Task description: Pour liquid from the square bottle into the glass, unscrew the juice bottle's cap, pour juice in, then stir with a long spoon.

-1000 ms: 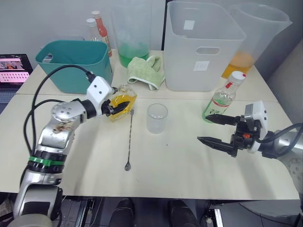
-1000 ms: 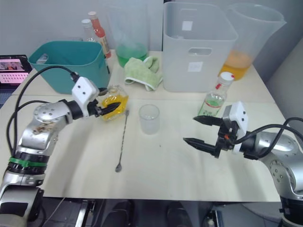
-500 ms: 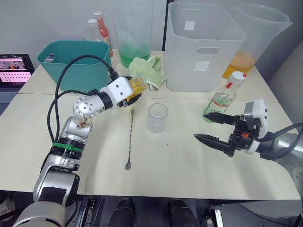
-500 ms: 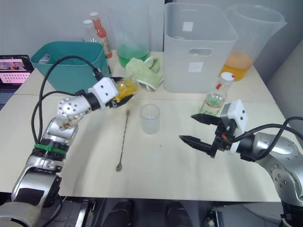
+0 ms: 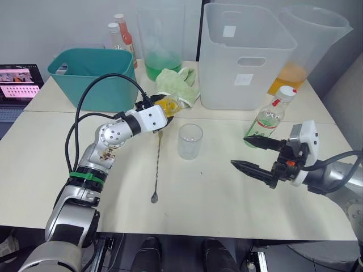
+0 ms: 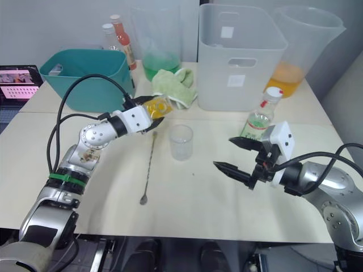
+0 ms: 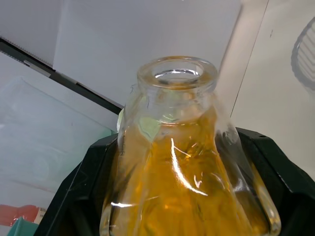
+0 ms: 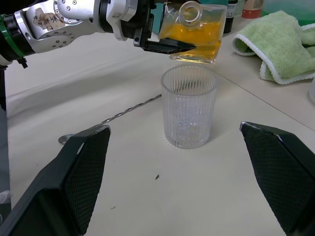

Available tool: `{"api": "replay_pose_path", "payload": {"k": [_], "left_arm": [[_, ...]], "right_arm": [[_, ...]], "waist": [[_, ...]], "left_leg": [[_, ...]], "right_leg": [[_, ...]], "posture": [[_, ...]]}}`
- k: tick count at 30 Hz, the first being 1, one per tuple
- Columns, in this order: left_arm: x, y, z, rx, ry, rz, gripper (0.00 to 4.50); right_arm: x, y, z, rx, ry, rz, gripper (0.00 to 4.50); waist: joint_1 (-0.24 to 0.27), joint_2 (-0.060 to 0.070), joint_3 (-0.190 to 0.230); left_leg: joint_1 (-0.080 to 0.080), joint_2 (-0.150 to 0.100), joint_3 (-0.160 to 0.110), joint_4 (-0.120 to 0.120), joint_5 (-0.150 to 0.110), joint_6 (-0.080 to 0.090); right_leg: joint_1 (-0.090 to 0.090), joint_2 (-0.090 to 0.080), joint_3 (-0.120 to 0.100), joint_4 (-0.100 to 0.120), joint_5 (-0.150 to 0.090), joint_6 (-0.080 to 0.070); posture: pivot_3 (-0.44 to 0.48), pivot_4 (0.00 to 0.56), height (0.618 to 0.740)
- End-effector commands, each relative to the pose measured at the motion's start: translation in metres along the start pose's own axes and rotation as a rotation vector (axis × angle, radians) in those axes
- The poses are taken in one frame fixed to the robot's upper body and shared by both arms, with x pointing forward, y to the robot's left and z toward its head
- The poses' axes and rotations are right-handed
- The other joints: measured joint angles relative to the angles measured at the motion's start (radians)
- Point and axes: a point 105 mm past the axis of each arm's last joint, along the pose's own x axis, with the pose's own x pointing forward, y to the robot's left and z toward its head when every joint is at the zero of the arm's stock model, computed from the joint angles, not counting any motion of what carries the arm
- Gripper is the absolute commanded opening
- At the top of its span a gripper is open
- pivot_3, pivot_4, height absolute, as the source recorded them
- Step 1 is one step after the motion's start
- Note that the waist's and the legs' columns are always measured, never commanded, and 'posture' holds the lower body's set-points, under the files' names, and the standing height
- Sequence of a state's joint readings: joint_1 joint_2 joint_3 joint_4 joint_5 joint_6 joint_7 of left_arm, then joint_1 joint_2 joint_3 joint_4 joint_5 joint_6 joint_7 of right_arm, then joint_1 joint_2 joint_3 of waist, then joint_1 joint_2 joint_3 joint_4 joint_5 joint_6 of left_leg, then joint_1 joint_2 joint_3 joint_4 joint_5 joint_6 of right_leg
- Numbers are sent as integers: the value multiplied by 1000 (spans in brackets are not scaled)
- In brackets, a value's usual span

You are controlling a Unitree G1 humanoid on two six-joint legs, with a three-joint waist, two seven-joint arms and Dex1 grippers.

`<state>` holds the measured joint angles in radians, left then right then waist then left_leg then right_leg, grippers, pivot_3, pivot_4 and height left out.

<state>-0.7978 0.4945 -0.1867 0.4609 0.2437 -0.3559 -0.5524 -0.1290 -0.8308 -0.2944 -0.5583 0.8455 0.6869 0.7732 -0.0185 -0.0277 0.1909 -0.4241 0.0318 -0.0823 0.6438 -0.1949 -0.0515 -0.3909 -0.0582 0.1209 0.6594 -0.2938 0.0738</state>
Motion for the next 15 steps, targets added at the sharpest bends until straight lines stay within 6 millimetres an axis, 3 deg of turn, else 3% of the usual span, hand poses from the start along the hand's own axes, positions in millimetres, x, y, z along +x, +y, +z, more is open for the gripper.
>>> {"api": "replay_pose_path", "payload": {"k": [1, 15], "left_arm": [[5, 22, 32, 84, -124, 92, 2819], [14, 21, 41, 213, -150, 114, 2819]], "right_arm": [[-7, 0, 5, -31, -23, -28, 4472], [-13, 2, -5, -16, -30, -61, 4472]], "waist": [[4, 0, 0], [3, 0, 0]], "left_leg": [[0, 0, 0, 0, 0, 0], [1, 0, 0, 1, 1, 0]], "right_leg": [[0, 0, 0, 0, 0, 0], [0, 0, 0, 3, 0, 0]], "posture": [[0, 150, 740], [0, 150, 740]]}}
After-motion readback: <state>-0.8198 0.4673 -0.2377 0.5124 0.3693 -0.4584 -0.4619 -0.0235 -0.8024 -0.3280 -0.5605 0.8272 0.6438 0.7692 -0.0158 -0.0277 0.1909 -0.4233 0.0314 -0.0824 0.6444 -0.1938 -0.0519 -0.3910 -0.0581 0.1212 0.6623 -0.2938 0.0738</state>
